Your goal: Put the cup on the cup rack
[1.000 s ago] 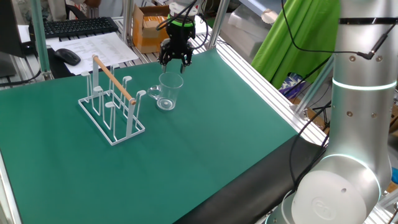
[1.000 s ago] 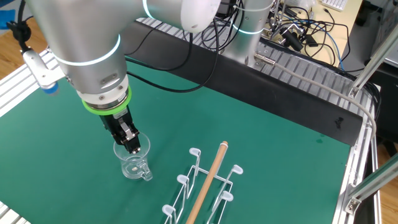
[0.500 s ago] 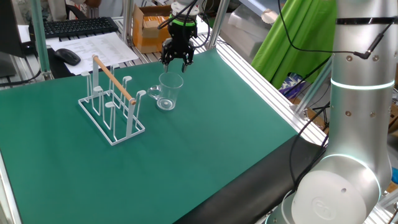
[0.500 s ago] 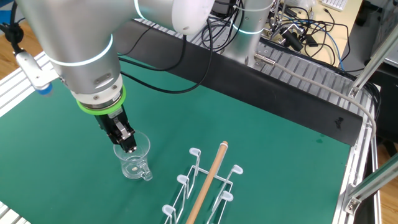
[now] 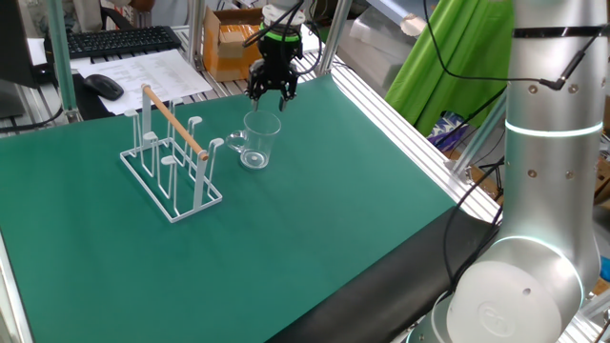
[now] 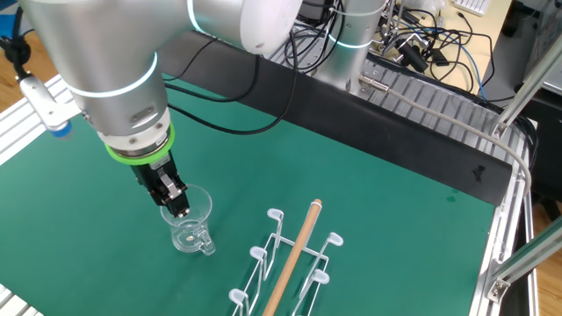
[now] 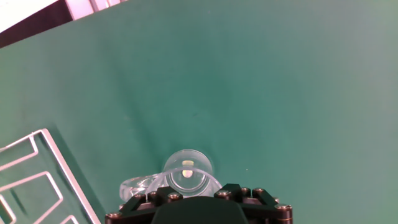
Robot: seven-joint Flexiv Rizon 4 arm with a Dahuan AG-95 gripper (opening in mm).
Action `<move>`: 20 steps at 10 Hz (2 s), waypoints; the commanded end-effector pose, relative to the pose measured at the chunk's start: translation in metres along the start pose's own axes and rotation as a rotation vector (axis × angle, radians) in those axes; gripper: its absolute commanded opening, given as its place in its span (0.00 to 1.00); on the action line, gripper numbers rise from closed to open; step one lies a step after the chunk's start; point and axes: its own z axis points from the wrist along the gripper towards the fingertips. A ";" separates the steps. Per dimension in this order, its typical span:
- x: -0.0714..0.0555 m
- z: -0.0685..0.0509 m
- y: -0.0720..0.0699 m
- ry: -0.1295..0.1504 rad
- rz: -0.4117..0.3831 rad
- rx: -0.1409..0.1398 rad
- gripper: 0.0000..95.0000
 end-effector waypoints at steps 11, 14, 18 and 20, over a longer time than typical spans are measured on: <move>-0.001 -0.014 -0.002 0.023 -0.023 0.022 0.60; -0.001 -0.014 -0.001 0.016 -0.011 0.015 0.60; 0.000 -0.014 -0.001 0.019 -0.011 0.011 0.60; 0.000 -0.014 -0.001 0.018 -0.018 0.010 0.60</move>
